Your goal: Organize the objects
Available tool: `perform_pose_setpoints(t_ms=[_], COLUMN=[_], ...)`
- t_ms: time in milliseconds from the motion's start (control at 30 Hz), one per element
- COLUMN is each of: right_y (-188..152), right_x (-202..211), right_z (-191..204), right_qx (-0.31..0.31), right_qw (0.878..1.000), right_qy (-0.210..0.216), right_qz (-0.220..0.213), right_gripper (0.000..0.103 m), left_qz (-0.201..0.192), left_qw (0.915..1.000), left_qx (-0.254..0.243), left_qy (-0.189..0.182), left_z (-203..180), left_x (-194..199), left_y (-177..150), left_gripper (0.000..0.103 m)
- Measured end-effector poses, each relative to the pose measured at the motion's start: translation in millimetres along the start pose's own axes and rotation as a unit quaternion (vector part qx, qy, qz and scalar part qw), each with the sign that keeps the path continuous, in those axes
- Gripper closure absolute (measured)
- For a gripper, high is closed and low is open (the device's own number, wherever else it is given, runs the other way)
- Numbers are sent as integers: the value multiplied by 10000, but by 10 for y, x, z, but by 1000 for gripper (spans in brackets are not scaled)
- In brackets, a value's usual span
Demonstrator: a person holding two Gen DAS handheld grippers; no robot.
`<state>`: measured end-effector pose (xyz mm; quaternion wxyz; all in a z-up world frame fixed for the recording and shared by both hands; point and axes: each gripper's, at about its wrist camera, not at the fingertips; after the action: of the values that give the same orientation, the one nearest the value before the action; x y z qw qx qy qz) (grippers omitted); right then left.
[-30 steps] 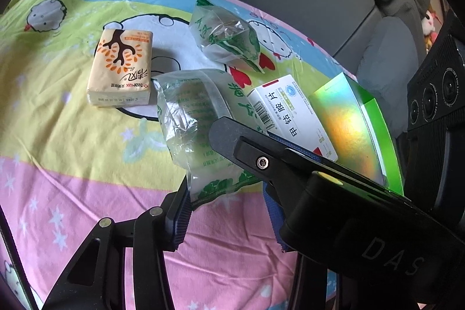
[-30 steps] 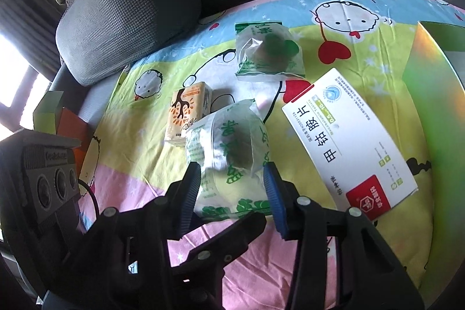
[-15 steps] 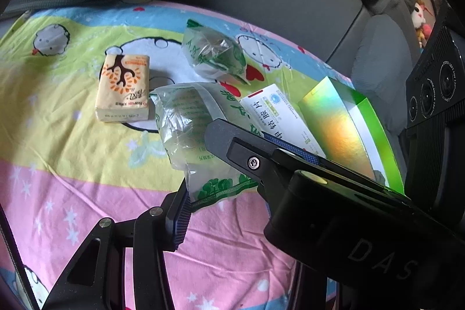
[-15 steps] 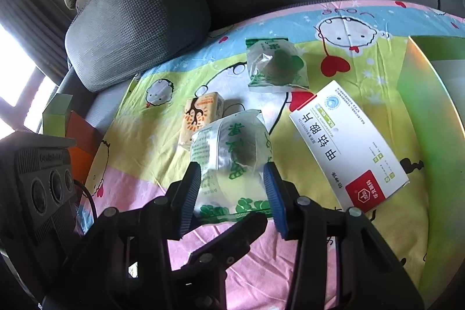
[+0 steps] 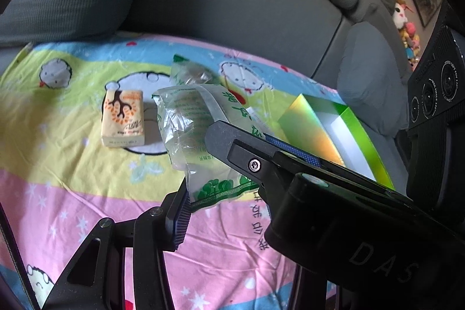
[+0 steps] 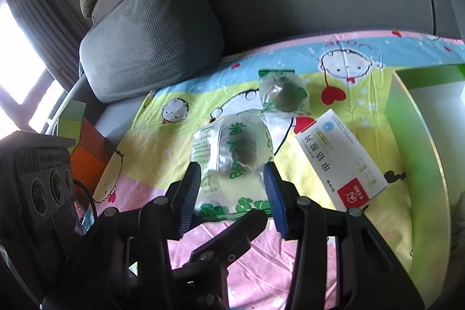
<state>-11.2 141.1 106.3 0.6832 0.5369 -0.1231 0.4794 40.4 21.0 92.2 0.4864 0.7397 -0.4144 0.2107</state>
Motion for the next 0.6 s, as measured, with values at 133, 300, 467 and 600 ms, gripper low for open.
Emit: perform_pose_setpoints(t_ms=[133, 300, 467, 600], right_y=[12, 35, 53, 67], right_x=[131, 382, 658, 827], right_z=[16, -8, -66, -170], right_qx=[24, 32, 13, -45], right_qw=[9998, 9986, 9961, 9940], right_qy=[-46, -34, -104, -203], right_qz=[-185, -530, -879, -1076], right_gripper=[59, 59, 58, 58], left_qz=[-135, -391, -556, -556], left_qw=[9998, 9985, 9963, 9952], left_qx=[-121, -381, -634, -772], left_qy=[-24, -47, -171, -241], left_z=[-105, -318, -561, -710], left_x=[73, 204, 264, 247], left_y=[20, 50, 91, 132], left_gripper=[55, 55, 55, 55])
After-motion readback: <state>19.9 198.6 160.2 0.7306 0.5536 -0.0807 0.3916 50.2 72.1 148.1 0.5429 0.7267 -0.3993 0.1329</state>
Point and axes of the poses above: each gripper's, at about its wrist camera, not at the fingertips, and x roughly against the way its jaws point, z to its left, y to its top, and after that the axes turned 2 degrees about x, right-handed
